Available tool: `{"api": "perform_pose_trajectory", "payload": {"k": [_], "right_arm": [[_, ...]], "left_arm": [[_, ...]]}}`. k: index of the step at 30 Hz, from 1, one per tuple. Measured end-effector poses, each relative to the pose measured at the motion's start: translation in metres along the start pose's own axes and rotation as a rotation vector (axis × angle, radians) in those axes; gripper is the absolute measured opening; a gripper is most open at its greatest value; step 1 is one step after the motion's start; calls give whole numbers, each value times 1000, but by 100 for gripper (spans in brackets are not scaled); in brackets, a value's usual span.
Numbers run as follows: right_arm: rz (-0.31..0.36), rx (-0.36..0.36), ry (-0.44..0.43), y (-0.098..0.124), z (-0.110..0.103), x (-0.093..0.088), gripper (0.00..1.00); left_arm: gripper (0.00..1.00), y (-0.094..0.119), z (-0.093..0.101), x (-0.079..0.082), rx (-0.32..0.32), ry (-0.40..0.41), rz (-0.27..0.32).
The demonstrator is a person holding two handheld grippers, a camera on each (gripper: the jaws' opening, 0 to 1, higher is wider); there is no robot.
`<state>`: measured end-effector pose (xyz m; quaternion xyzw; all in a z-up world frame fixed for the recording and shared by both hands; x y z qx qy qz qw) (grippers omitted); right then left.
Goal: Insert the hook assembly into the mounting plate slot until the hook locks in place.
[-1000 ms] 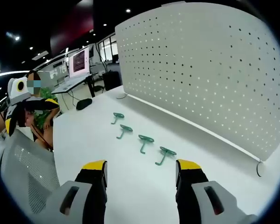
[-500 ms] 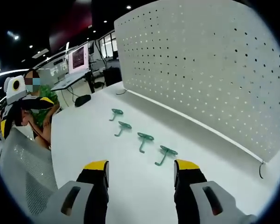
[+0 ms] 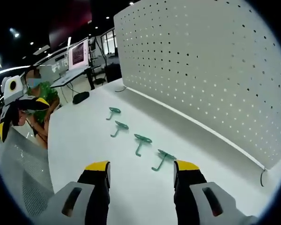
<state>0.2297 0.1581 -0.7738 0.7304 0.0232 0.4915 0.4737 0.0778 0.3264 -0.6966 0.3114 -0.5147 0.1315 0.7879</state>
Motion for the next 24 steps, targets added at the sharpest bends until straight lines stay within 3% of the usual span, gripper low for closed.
{"api": "perform_pose_trajectory", "payload": {"k": [18,24], "right_arm": [[-57,5,-7,-14,11,-10,54],[-79,0,16,-21,16,-9,52]], "left_arm": [[95,-8,1,-6,-17,-2,-27],[94,-9,1,-3,-12,3,0]]}}
Point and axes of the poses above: the point that each gripper's makers call its tool centre point, and the gripper's own axes: y roughly backward along the fingers, z roughly to its right, x roughly out of its top, the point moved 2 cm from there along y, roughly backward along the fingers, and after that the axes turned 6 degrees about -z, right-handed, at the moved point
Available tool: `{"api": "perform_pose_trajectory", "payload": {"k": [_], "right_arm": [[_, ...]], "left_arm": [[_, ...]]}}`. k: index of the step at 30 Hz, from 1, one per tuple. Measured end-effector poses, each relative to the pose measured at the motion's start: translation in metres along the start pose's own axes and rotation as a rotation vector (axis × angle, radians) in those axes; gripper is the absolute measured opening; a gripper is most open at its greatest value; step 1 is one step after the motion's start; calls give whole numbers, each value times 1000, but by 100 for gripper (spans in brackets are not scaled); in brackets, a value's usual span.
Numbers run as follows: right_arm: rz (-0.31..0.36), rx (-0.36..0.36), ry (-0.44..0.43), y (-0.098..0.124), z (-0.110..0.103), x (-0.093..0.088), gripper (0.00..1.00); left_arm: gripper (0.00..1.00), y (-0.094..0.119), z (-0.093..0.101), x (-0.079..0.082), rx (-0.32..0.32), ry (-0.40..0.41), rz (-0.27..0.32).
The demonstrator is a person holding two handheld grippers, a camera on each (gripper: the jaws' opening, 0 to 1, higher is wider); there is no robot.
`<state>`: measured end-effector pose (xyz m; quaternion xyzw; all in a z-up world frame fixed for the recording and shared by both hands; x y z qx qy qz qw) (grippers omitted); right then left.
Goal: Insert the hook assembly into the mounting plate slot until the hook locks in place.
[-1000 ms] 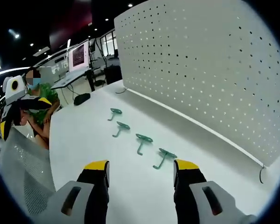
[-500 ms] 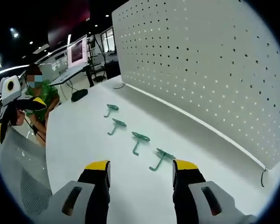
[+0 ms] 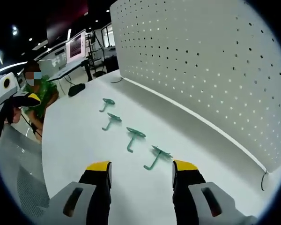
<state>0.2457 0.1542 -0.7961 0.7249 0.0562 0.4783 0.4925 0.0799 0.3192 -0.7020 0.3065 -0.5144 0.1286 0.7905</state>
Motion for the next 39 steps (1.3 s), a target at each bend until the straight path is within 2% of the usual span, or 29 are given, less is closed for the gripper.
{"api": "perform_pose_trajectory", "payload": {"k": [12,39], "right_arm": [[-3,7,-7,-10,7,9,49],[-71,-25,17,-28,28,6,31]], "left_arm": [[94,1,0,-6,7,-2,-35],[93,3,-8,-10,33,20,-46]]}}
Point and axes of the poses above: the point that each gripper's makers call its tool centre point, and the gripper's own axes: y roughly backward along the fingers, z roughly to its right, x roughly out of its top, the point moved 2 cm from there along y, roughly backward along the fingers, and after that the axes turned 6 degrees about -z, right-handed, at the moved point
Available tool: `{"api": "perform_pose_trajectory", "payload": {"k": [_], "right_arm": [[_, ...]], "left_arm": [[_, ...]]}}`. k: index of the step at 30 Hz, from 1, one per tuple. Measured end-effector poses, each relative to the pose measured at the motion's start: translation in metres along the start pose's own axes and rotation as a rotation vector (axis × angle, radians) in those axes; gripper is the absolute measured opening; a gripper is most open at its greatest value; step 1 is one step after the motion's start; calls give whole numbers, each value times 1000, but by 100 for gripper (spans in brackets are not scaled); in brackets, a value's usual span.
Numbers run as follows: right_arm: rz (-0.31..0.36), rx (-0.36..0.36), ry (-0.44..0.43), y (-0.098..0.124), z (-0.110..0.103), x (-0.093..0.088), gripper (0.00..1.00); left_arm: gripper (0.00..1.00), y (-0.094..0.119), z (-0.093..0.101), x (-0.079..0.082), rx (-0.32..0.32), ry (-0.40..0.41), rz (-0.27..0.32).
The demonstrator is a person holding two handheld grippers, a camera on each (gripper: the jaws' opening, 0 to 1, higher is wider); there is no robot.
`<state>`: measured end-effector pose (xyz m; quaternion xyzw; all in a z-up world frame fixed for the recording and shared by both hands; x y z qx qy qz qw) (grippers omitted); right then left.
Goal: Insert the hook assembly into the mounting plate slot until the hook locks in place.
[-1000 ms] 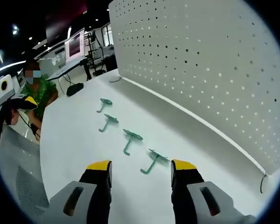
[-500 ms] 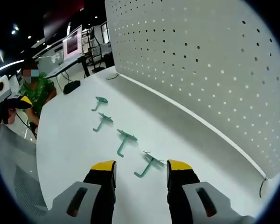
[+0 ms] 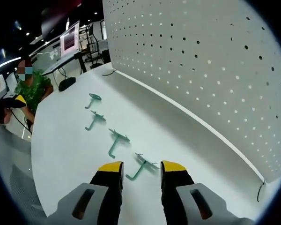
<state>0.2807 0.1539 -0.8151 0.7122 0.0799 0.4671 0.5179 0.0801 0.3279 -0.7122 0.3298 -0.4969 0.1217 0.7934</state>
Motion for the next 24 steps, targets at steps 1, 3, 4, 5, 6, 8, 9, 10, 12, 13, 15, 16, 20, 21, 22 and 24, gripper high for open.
{"api": "perform_pose_trajectory", "payload": {"k": [1,3,4,5,6,8,9,10,12,13,15,16,20,21,22,24], "right_arm": [[3,-6,7,-1,0,1,31],[6,-2,6,-2,-1,1,31],[9,4,2,-3,-1,2,31],[8,4,2,-4,-2,2,31],[4,5,1,-5,-2,2,31],[-8,5,-1,-6,-2,0,30],[-14,4,-4,-7,-2,-1,29],[-19,1,-11,-7,-2,-3,28],[-51,-9,8,-7,-1,-7,27],[-58,-13,40,-6,-2,-7,27],[-64,-1,55,-6,-5,-8,27],[-69,2,53,-6,-5,-8,27],[-78,8,46,-5,-7,-11,24],[-77,13,40,-5,-7,-11,23],[-77,18,35,-5,-8,-11,22],[-79,21,37,-5,-9,-12,19]], "left_arm": [[93,0,0,0,0,-1,0],[93,0,-1,-1,1,-1,-4],[93,0,-1,-1,2,-1,-5],[93,0,-1,-1,2,-1,-4],[93,0,-1,-1,2,1,-4],[93,0,-1,-1,4,4,-1],[93,0,-1,-1,4,7,0],[93,0,-1,-2,4,7,-1],[93,0,-2,-3,6,3,-8],[93,0,-1,-4,6,-1,-14],[93,-1,-1,-4,6,-6,-18],[93,-2,-1,-3,4,-5,-15],[93,-5,1,-1,-6,-7,-8],[93,-5,1,0,-8,-10,-8],[93,-5,2,-1,-9,-10,-9],[93,-5,2,-1,-12,-14,-9]]}}
Point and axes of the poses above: the point that each gripper's makers call its tool centre point, and the gripper's own axes: y roughly backward along the fingers, z roughly to its right, x roughly out of its top, the point moved 2 cm from there along y, roughly backward along the fingers, and after that the axes turned 6 degrees about -z, right-handed, at the moved point
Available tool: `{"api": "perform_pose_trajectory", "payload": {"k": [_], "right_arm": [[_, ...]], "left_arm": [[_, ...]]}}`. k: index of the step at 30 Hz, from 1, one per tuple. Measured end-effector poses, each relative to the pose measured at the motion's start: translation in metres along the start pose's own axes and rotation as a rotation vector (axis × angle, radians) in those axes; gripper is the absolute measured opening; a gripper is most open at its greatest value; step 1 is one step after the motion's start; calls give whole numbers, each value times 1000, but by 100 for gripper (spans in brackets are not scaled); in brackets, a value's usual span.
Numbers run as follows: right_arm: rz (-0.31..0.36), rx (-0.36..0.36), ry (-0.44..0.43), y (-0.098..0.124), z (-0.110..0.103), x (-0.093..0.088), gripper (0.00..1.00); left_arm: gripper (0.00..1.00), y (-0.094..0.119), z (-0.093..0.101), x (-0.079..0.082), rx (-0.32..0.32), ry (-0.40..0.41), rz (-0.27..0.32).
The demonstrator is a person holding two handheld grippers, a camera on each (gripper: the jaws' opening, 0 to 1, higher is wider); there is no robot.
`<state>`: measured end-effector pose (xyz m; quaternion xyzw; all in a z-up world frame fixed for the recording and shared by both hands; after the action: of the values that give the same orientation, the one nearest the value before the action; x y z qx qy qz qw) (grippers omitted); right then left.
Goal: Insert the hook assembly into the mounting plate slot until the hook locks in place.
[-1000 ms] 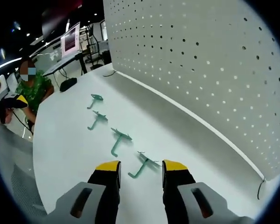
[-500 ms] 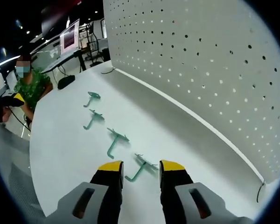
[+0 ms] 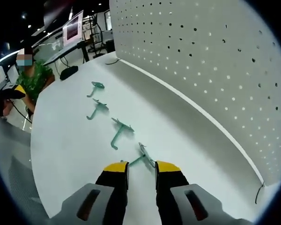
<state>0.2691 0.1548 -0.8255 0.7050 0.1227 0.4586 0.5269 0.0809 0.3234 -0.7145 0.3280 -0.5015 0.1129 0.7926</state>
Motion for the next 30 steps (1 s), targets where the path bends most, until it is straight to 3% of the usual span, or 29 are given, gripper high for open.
{"api": "perform_pose_trajectory", "payload": {"k": [7,18,30], "right_arm": [[21,-33,46,0,3,6,21],[-25,-40,137,-9,2,8,14],[-53,-40,145,-5,2,4,13]], "left_arm": [[93,3,-2,-1,5,10,3],[92,5,-5,0,20,12,5],[92,4,-3,-2,11,14,3]]}}
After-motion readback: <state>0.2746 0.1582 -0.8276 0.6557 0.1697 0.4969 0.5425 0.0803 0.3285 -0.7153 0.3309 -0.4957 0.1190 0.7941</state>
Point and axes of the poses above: the point that each gripper's makers call its tool centre point, and the gripper's own axes: y roughly backward along the fingers, z roughly to its right, x roughly out of its top, the point moved 2 cm from there along y, roughly backward along the fingers, and after that the axes turned 6 degrees about -z, right-handed, at the moved point
